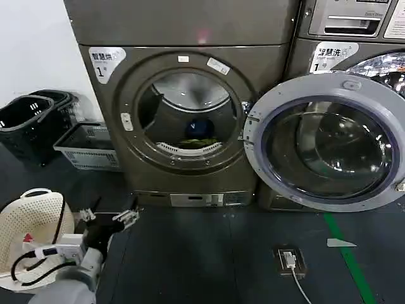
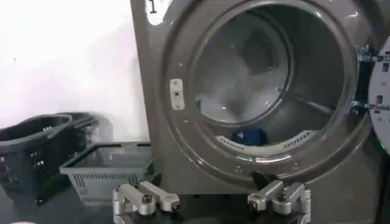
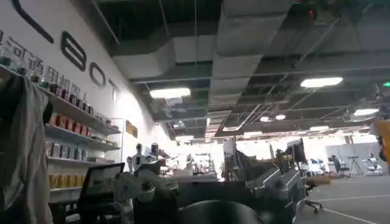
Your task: Grasp the clothes from the dryer.
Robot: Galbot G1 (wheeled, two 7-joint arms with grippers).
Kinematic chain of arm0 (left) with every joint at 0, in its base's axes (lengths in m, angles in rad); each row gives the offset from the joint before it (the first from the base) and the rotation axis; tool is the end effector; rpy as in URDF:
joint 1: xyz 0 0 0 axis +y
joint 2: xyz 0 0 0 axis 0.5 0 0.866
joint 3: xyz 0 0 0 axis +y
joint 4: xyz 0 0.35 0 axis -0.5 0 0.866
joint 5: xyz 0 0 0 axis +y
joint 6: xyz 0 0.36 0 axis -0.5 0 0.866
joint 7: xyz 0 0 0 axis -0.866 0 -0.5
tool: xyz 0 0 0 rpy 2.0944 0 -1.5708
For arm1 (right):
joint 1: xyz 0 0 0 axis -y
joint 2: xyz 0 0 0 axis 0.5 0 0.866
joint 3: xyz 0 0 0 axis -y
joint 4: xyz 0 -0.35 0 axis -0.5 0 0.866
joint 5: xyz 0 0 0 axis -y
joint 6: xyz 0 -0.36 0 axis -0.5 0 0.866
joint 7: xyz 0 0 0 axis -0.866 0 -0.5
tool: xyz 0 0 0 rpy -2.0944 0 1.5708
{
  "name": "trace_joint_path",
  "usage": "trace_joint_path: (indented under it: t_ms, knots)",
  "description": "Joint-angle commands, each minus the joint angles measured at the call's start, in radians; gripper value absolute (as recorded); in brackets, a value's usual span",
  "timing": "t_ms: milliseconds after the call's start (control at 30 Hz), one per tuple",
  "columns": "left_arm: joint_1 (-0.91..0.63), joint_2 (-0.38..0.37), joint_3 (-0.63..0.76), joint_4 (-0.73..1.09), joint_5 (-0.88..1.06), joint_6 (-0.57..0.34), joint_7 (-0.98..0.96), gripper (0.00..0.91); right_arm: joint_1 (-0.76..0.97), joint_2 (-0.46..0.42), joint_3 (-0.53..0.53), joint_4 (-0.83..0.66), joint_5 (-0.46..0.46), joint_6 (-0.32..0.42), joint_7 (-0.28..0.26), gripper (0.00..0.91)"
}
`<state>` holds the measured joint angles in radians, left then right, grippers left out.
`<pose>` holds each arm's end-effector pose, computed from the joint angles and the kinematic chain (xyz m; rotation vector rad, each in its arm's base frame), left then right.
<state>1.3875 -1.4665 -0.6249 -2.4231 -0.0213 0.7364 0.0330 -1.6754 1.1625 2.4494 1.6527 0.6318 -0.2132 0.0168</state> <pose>0.1968 0.0321 -0.1504 0.0437 -2.9167 -0.1520 -0.1953 -0.4360 -0.0567 1.9936 1.9730 -0.3241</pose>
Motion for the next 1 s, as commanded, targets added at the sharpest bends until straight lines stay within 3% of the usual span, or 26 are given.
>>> trace_joint_path:
  t_ms: [33, 1000]
  knots:
    - [0.001, 0.001, 0.001, 0.001, 0.002, 0.049, 0.001, 0.907, 0.001, 0.001, 0.001, 0.0, 0.0, 0.001, 0.0, 0.907]
    - [-0.003, 0.004, 0.002, 0.009, 0.027, 0.049, 0.023, 0.907, -0.005, -0.001, 0.015, -0.011, 0.003, 0.028, 0.027, 0.907]
